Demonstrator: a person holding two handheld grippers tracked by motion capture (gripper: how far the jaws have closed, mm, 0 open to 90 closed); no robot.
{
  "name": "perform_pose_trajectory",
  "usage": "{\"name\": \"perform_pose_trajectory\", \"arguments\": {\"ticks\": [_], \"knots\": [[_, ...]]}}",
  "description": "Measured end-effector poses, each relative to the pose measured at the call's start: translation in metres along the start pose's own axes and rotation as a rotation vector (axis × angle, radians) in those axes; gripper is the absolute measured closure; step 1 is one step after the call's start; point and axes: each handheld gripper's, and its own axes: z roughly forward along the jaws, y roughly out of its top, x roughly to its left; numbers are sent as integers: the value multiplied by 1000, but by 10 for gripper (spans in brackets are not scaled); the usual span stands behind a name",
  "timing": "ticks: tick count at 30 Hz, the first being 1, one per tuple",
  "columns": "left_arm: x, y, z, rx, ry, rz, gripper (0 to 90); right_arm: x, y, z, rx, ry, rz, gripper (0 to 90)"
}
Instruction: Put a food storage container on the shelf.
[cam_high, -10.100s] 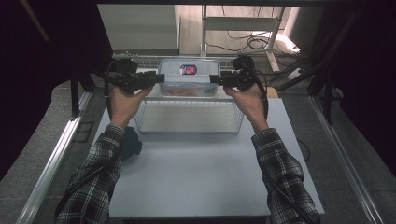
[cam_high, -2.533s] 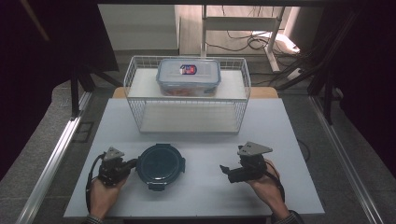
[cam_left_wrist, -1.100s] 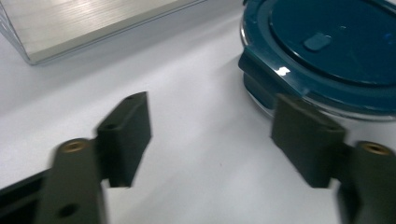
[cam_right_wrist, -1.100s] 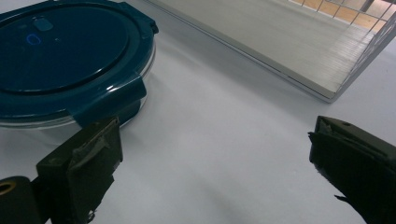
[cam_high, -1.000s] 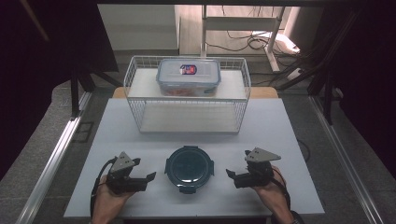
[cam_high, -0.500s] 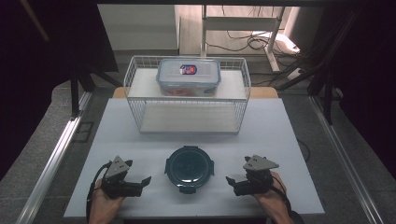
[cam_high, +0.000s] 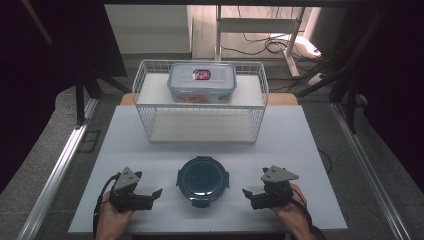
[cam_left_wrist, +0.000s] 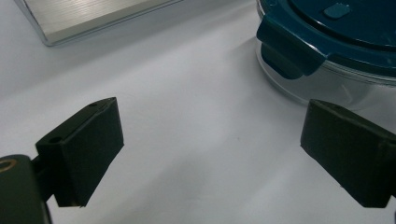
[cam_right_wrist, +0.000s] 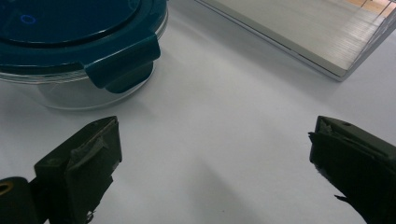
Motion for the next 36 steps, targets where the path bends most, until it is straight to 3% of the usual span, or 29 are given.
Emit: {"name": "perform_pose_trajectory", "arguments": {"ticks": [6, 11, 20, 28, 33, 36], "knots": [[1, 0, 1, 2, -8, -2, 49, -1, 0, 1, 4, 2, 6, 21], [-1, 6, 6, 9, -45, -3, 50, 0, 4, 3, 1, 19, 14, 20], [-8, 34, 20, -7, -134, -20, 50, 7, 20, 18, -7, 122, 105, 23], [-18, 50, 42, 27, -191, -1, 46, 23, 39, 38, 40, 184, 91, 0], [-23, 60, 55, 46, -234, -7, 40, 27, 52, 47, 37, 206, 103, 0], [-25, 62, 62, 74, -264, -9, 30, 28, 55, 54, 65, 228, 118, 0]]}}
